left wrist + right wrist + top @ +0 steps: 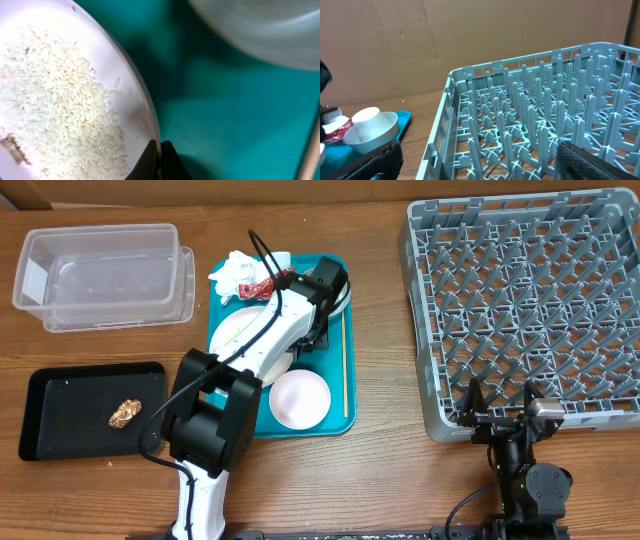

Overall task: Sort waste into correct bins and load items into the dishwasher
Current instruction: 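Grasp the rim of the white rice plate with the left gripper, then lift the white plate and move it over the black tray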

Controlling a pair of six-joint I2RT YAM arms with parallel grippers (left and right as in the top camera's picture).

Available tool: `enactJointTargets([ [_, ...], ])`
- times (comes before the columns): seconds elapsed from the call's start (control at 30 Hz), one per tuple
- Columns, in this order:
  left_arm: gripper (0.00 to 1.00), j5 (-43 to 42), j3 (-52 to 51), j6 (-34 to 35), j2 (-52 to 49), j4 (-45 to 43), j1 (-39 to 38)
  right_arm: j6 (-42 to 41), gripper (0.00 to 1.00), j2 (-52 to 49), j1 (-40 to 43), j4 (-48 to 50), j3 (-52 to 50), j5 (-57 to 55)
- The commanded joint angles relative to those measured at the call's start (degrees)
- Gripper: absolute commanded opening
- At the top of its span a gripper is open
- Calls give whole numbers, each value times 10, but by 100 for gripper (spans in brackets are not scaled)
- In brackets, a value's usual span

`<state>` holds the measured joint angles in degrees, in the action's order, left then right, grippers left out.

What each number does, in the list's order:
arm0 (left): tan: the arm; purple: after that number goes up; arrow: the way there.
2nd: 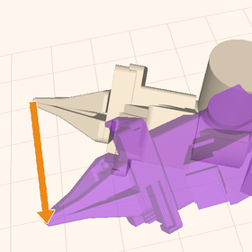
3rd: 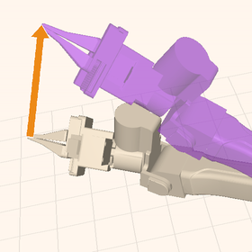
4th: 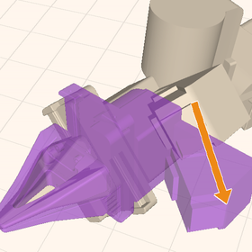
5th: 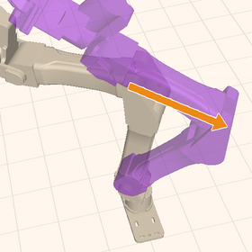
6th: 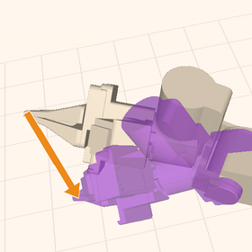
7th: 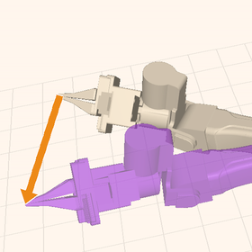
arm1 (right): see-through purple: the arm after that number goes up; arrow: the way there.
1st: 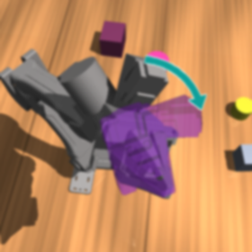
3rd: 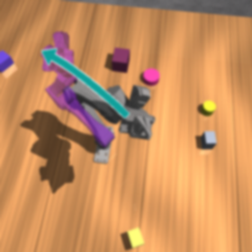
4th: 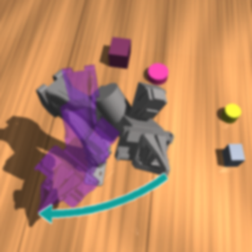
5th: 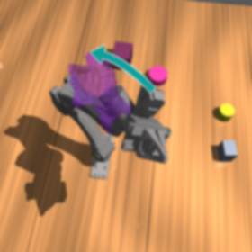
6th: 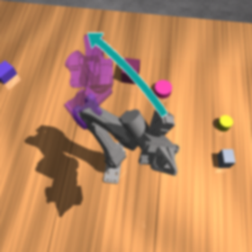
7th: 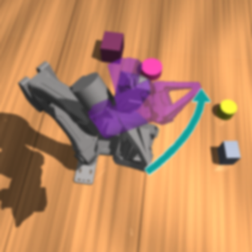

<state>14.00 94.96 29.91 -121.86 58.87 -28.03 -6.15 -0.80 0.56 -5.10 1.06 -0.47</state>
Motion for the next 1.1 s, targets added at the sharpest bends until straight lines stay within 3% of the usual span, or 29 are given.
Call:
enactJointTargets([
  [0.0,4,17,37,5,-5,16,1,2,100,6,-2,4,-6,-8],
  [0.43,4,94,163,30,-5,165,-1,2,100,6,-2,4,-6,-8],
  [0.63,4,118,239,85,-4,257,17,2,100,6,-2,4,-6,-8],
  [0.9,4,83,288,102,2,324,114,2,100,6,-2,4,-6,-8],
  [1.07,4,0,289,96,2,324,209,2,100,6,-2,4,-6,-8],
])
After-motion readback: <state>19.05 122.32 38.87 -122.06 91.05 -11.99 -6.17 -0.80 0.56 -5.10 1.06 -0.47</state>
